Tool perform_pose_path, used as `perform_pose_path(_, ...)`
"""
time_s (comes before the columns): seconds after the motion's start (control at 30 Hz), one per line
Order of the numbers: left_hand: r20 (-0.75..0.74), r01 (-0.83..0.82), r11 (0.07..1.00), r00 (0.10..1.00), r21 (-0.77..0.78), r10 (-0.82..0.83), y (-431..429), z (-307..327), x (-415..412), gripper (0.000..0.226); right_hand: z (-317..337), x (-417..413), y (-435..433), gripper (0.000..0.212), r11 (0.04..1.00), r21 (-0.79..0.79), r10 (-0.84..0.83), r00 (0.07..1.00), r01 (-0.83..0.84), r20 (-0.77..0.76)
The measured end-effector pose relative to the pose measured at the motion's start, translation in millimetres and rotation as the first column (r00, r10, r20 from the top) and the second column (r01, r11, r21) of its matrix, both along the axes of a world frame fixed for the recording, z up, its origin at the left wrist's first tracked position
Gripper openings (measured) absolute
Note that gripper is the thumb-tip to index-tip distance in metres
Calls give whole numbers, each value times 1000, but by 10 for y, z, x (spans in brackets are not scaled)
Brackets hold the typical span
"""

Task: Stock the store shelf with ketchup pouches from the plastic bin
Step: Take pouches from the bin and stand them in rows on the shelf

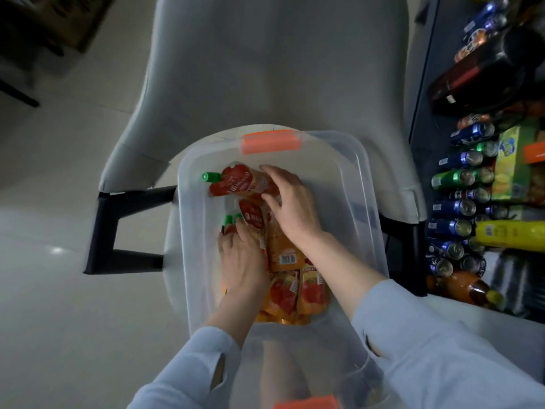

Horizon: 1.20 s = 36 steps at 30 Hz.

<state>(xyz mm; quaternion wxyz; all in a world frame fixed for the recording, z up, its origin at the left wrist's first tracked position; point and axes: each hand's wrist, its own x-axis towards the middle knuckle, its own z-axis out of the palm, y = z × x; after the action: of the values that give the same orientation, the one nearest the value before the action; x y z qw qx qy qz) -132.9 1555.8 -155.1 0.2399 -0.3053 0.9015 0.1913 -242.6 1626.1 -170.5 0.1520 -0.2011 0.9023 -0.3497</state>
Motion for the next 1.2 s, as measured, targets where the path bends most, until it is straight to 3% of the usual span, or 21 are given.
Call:
perform_pose_path(0.2,177,155,988,973,-13,-150,166,191,212,75,-43,-33,-244,35,967,213,157,986,-142,-59)
perform_pose_path(0.3,182,96,995,978,21,-98,157,259,218,58,20,-40,-162,25,967,198,175,982,-158,-72)
perform_pose_path(0.4,200,-7,997,980,75,-8,91,346,161,43,225,8,29,30,998,-2,-57,994,57,93)
perform_pose_path(0.47,195,-124,981,976,150,93,7,365,165,39,397,109,212,34,960,-96,-232,939,263,255)
perform_pose_path(0.57,194,-361,863,931,353,310,-136,434,203,31,520,323,520,27,919,-53,-349,870,390,349)
perform_pose_path(0.67,283,-557,576,819,599,498,-205,616,272,28,605,544,682,20,894,31,-406,779,447,478)
perform_pose_path(0.73,360,-597,382,766,705,532,-193,781,315,38,714,679,732,24,870,12,-412,712,493,569)
perform_pose_path(0.77,375,-591,329,761,736,530,-179,853,338,42,777,731,756,26,854,4,-419,683,521,598)
perform_pose_path(0.9,373,-518,241,806,821,460,-225,1165,438,45,1192,899,863,23,787,-53,-421,597,615,683)
perform_pose_path(1.03,362,-420,136,875,897,320,-341,1569,504,50,1723,1105,979,22,739,-99,-431,581,667,691)
perform_pose_path(1.13,294,-342,154,917,927,269,-302,1972,523,43,2133,1311,1058,18,697,-118,-459,567,707,684)
perform_pose_path(1.2,231,-285,216,942,934,246,-233,2235,559,33,2410,1483,1115,19,661,-134,-489,559,739,670)
